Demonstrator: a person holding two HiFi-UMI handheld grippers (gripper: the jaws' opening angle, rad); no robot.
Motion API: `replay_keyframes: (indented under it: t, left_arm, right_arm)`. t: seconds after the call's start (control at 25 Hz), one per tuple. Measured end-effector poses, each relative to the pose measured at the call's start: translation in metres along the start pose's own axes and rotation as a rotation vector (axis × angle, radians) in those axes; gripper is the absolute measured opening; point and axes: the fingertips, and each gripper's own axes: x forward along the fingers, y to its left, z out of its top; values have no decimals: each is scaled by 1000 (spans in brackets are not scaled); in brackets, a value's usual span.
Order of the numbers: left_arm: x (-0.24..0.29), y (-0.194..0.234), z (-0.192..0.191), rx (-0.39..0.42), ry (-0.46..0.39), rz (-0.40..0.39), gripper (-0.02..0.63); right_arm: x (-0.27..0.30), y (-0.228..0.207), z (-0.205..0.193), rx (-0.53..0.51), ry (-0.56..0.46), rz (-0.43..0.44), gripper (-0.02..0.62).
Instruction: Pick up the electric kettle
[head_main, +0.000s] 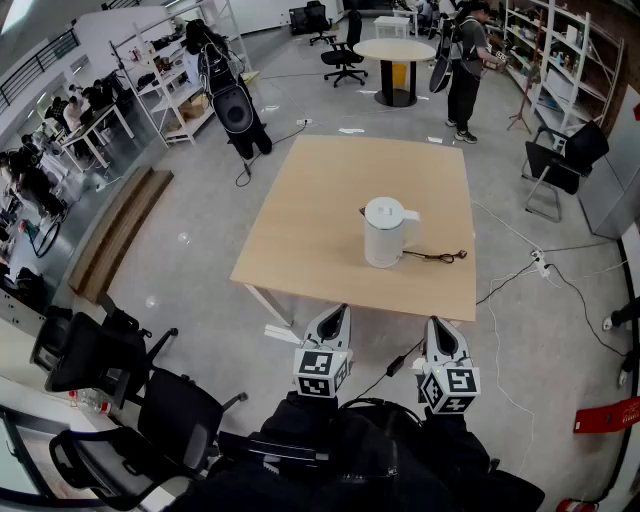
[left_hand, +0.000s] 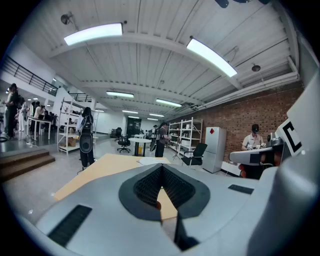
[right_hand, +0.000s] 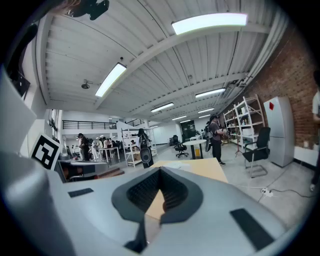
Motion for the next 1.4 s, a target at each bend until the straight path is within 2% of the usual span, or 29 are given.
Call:
replay_keyframes:
  t: [0.4,0.84,1.4]
  left_arm:
    - [5,-11,-4,-3,4,3,0]
    - [-1,-19,-8,-6,-2,36,0]
    - [-9,-39,-18,-34,4,37,0]
  right_arm:
    - [-3,-1,3,-9,-12,42,2]
    - [-9,-13,1,-30,-17,34,2]
    - [-22,-17,-14,-67,42,80,2]
